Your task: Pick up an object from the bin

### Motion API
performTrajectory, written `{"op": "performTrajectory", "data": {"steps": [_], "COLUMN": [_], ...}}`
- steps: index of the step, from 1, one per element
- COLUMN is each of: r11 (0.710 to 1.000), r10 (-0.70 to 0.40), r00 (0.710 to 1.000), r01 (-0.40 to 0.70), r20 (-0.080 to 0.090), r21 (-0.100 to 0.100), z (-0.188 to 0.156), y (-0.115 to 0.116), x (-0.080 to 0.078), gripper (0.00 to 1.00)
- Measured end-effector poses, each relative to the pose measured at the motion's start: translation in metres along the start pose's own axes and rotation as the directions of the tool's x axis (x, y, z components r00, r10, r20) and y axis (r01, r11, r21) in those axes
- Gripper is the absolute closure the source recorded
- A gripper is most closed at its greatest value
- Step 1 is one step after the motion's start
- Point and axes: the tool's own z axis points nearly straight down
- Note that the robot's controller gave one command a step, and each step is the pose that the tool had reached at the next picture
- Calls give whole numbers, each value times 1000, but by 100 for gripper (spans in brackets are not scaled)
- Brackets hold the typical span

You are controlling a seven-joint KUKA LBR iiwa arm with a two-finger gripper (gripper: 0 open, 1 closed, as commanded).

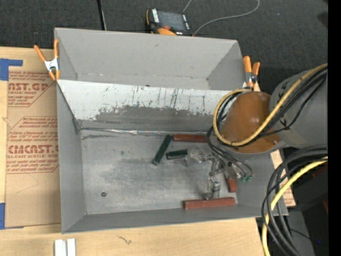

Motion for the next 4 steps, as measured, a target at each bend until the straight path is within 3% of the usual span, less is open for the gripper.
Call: {"op": "performTrajectory", "data": {"steps": [1, 2, 3, 4], "r11": [988, 975, 975, 979], "r10": [152, 224, 222, 206], "r00": [988, 975, 975, 979], "r01": [-152, -224, -222, -206], "r20": [1, -8, 0, 1], "r21": [-1, -1, 0, 3], "z": [-73, 5, -3, -150], "y": [6, -4, -5, -36], "x": [-79, -79, -83, -51], "gripper": [0, 0, 100, 100]}}
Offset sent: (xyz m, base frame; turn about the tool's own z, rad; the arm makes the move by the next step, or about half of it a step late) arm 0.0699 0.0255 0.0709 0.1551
